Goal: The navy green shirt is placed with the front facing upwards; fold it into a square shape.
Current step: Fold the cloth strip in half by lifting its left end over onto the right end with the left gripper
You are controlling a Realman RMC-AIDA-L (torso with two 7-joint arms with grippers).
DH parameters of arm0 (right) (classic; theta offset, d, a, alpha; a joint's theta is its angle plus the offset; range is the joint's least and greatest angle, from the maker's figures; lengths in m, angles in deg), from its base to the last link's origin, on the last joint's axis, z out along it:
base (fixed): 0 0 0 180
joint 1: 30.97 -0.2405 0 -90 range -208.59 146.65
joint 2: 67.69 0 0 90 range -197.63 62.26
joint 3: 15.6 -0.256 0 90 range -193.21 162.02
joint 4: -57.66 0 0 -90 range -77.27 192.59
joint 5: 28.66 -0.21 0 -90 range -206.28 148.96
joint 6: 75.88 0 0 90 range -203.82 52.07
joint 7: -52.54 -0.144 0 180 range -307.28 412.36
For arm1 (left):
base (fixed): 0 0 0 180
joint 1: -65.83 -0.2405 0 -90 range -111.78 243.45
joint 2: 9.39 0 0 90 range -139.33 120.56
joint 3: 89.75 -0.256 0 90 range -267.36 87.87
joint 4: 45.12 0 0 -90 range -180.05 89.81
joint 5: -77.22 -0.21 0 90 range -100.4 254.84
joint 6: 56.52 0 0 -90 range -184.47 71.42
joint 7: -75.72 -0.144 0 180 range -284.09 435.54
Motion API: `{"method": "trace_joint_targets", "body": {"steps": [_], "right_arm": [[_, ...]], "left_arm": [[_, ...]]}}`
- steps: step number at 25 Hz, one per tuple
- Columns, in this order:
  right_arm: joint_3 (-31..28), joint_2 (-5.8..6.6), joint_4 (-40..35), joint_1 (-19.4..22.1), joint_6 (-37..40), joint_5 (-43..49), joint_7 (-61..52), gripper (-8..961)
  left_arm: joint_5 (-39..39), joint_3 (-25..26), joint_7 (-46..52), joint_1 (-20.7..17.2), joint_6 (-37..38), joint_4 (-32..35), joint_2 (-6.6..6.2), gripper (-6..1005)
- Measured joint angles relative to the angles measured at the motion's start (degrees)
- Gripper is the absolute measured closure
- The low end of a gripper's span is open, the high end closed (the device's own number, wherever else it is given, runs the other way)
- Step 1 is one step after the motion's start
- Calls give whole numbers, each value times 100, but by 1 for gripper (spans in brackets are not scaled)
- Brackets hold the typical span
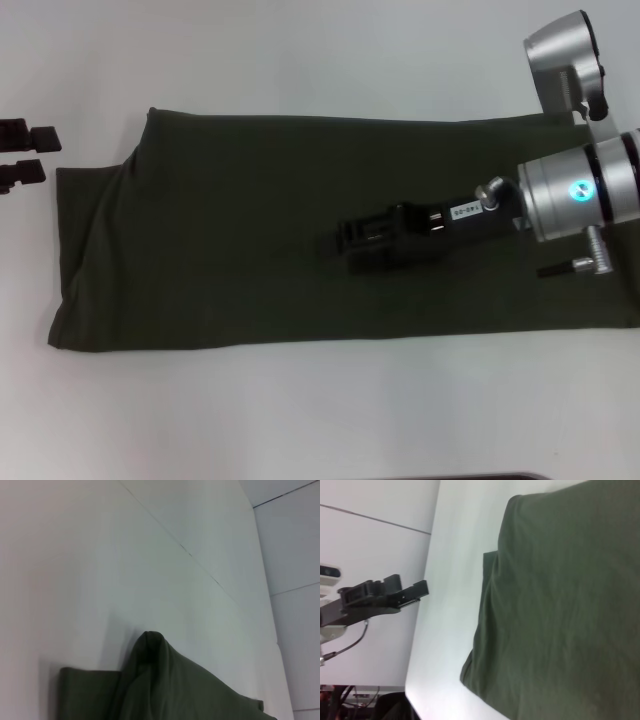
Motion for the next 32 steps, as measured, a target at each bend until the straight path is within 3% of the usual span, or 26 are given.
{"method": "trace_joint_targets", "body": {"steps": [8,16,29,32], "right_arm": [[277,-82,270,-98,-659,-4,47,102],[401,-56,264,-73,-872,-6,-2,103],[287,73,-428,78,-569,-32,-335,102],[270,45,-443,62,-366,-229,-287,102]], "left_arm": [[111,-5,-1,3,1,0,11,417],[132,-7,-1,-10,-23,-9,32,418],[132,0,-1,-19,-24,-9,65,418],[132,0,-6,-28,-25,-9,69,418]]}}
